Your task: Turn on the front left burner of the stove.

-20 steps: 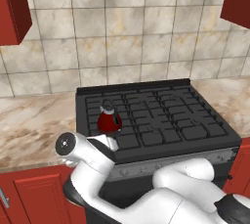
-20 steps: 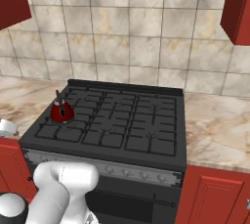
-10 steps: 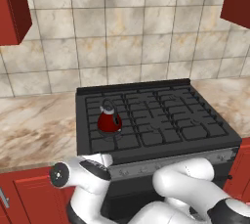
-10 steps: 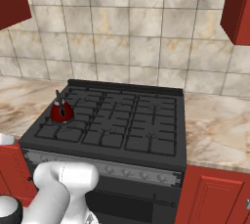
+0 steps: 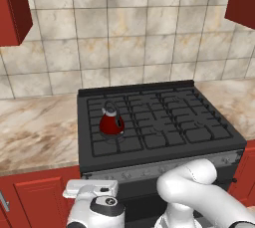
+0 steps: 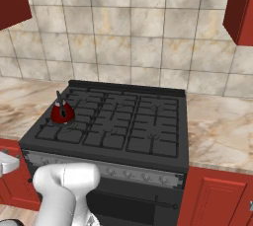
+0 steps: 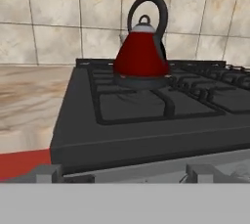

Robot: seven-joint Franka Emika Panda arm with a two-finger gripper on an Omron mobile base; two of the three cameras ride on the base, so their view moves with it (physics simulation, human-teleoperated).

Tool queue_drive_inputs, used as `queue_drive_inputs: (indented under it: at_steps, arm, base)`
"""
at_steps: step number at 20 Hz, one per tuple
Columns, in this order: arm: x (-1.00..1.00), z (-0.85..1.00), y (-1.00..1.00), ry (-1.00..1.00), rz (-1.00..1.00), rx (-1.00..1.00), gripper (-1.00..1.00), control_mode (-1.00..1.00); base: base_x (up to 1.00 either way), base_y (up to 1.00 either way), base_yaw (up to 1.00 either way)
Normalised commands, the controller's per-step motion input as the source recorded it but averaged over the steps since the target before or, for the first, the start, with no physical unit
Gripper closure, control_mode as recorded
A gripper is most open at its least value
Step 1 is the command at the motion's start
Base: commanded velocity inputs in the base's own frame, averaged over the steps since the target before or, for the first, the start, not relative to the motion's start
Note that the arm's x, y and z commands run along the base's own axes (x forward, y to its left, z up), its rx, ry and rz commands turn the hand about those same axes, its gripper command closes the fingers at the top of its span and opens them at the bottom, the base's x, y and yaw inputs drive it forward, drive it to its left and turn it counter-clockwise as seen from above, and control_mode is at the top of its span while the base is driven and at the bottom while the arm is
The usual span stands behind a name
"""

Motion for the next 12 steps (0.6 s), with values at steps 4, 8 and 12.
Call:
queue_drive_inputs:
  at_steps: [4,8,12]
  arm:
    - [0.00,-0.62,-0.01,-0.10,0.00,0.09,-1.00,-1.00]
    - [0.00,-0.07,-0.01,0.00,0.00,0.00,-1.00,-1.00]
    - [0.00,-0.05,-0.01,0.00,0.00,0.00,-1.00,-1.00]
  base:
    - [0.00,0.00,0.00]
    - [0.00,0.00,0.00]
    - [0.00,0.00,0.00]
